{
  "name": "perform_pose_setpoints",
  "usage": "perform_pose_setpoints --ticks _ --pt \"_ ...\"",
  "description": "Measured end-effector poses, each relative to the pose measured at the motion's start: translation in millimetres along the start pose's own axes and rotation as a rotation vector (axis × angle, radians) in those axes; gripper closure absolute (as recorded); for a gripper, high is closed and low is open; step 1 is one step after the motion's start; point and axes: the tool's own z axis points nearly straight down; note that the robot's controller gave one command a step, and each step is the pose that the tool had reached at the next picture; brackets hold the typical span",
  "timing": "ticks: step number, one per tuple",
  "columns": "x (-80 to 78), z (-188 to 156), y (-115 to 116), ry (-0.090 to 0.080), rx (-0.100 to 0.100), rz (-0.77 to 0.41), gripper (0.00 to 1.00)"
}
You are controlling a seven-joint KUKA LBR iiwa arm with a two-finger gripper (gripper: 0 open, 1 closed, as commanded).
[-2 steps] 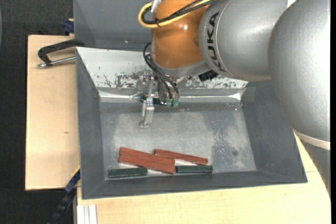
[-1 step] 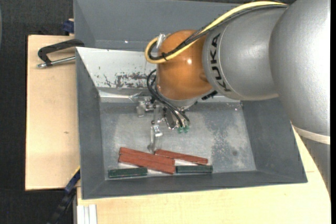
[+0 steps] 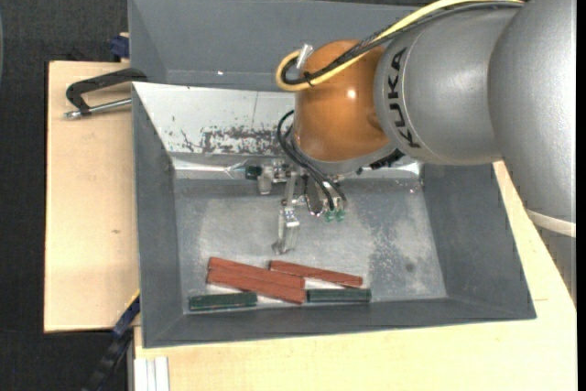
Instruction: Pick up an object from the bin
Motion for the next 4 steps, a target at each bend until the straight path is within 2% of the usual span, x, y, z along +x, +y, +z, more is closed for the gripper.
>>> perform_pose_setpoints --ticks 1,2,3,4 --pt "7.1 -5 -4 0.000 0.001 0.092 0.00" --pt "57.9 43 -52 0.000 0.001 -0.213 0.00" --pt "49.2 42 -43 -0.004 0.000 -0.180 1.00" --pt "49.2 42 -43 -0.004 0.000 -0.180 1.00"
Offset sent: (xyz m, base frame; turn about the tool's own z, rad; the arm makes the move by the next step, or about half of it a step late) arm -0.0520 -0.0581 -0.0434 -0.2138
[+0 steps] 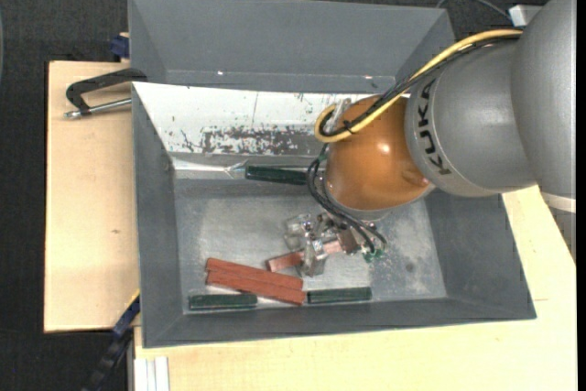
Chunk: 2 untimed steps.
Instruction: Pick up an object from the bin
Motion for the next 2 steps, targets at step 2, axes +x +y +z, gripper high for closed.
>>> perform_pose_setpoints --ticks 2 --pt "0.2 -6.0 0.3 0.002 0.000 0.000 1.00"
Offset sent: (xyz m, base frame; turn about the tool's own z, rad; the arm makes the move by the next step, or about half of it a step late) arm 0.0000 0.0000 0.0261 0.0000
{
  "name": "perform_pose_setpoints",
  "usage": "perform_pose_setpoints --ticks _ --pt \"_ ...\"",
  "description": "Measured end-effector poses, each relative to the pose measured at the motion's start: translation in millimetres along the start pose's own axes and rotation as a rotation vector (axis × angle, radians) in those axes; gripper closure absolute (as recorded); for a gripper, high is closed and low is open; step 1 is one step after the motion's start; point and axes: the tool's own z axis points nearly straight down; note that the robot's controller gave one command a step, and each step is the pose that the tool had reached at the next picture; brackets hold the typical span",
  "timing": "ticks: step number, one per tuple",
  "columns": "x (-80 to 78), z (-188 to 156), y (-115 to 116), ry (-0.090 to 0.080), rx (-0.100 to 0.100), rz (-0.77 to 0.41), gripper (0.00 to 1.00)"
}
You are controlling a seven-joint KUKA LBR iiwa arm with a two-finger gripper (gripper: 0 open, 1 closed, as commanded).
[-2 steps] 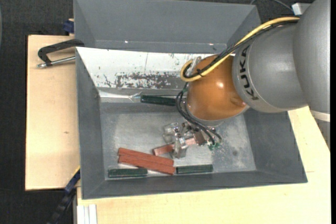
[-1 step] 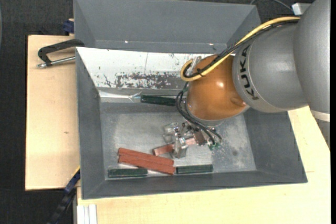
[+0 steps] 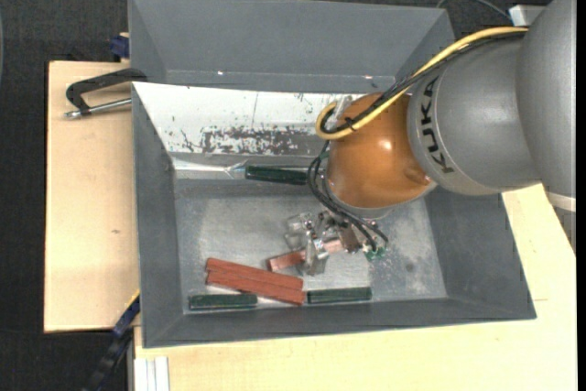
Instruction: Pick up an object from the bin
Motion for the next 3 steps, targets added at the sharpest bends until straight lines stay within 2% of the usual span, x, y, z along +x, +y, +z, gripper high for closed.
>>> perform_pose_setpoints --ticks 3 --pt "-0.8 -19 1 0.000 0.000 0.001 1.00"
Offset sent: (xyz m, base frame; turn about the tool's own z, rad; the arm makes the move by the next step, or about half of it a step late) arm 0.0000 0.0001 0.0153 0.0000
